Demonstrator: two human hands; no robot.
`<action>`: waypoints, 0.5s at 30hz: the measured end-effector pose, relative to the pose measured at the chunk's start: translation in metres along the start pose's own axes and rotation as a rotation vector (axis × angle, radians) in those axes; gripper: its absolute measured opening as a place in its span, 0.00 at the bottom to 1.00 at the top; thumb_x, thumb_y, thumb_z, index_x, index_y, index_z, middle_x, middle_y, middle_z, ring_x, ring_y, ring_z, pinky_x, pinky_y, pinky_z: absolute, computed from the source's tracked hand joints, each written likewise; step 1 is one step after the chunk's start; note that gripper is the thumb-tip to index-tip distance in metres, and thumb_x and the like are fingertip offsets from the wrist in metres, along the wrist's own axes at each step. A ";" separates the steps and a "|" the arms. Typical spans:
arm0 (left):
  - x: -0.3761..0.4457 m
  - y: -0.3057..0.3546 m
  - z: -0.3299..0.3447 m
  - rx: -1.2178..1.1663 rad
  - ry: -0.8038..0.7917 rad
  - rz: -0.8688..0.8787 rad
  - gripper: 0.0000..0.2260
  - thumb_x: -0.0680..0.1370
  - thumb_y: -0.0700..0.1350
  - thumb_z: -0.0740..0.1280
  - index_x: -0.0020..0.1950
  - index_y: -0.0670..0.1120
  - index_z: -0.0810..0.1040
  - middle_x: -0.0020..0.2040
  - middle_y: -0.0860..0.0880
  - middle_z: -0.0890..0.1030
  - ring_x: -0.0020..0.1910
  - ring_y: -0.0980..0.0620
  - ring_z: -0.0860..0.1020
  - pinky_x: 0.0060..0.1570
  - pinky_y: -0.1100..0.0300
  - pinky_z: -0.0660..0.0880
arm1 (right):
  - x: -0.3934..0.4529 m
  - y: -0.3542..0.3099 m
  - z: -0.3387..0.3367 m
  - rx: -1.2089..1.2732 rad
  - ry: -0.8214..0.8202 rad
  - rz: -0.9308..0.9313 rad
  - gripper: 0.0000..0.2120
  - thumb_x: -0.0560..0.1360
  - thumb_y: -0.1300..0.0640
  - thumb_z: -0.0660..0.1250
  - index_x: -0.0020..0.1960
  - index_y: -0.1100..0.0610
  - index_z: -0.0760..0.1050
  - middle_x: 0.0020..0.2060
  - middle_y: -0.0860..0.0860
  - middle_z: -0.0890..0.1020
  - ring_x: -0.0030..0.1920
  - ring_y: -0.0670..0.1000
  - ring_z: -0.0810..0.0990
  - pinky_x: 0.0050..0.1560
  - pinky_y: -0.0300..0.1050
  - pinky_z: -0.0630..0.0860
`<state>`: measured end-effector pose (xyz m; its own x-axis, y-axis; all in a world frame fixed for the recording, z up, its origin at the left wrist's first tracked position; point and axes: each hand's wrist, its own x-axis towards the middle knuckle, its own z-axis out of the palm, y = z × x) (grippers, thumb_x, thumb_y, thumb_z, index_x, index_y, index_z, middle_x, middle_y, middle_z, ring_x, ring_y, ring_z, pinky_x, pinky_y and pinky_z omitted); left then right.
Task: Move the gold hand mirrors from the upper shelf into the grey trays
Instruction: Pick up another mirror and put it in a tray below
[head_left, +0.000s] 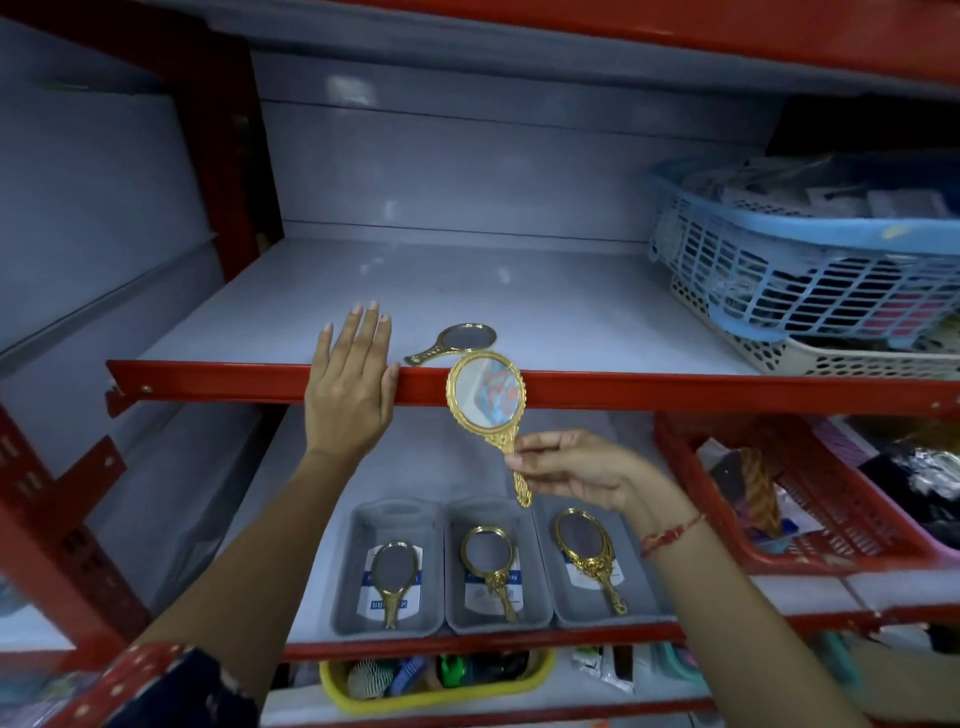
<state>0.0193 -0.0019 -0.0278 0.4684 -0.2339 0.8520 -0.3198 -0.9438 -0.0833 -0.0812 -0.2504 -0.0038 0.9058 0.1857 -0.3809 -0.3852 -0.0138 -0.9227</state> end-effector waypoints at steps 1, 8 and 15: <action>0.000 0.000 0.000 0.004 0.002 0.000 0.23 0.83 0.48 0.48 0.72 0.38 0.69 0.72 0.41 0.71 0.73 0.43 0.68 0.74 0.46 0.59 | 0.003 0.010 -0.001 0.006 0.001 0.032 0.07 0.71 0.67 0.70 0.47 0.58 0.80 0.36 0.47 0.84 0.38 0.43 0.82 0.42 0.34 0.81; 0.002 -0.001 0.003 0.010 0.015 0.013 0.23 0.84 0.48 0.48 0.73 0.39 0.69 0.72 0.42 0.71 0.73 0.44 0.68 0.74 0.46 0.59 | 0.038 0.076 -0.008 -0.020 0.085 0.231 0.08 0.70 0.66 0.73 0.47 0.58 0.79 0.42 0.50 0.84 0.44 0.47 0.82 0.46 0.36 0.81; 0.002 -0.004 0.010 0.029 0.084 0.034 0.23 0.84 0.49 0.48 0.72 0.39 0.69 0.72 0.42 0.72 0.73 0.44 0.68 0.74 0.47 0.59 | 0.082 0.138 -0.005 -0.043 0.231 0.388 0.06 0.68 0.68 0.74 0.42 0.61 0.78 0.38 0.52 0.82 0.37 0.46 0.80 0.28 0.33 0.78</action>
<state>0.0300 -0.0013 -0.0310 0.3865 -0.2467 0.8887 -0.3096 -0.9424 -0.1270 -0.0590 -0.2421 -0.1624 0.7135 -0.0658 -0.6975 -0.7005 -0.0810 -0.7090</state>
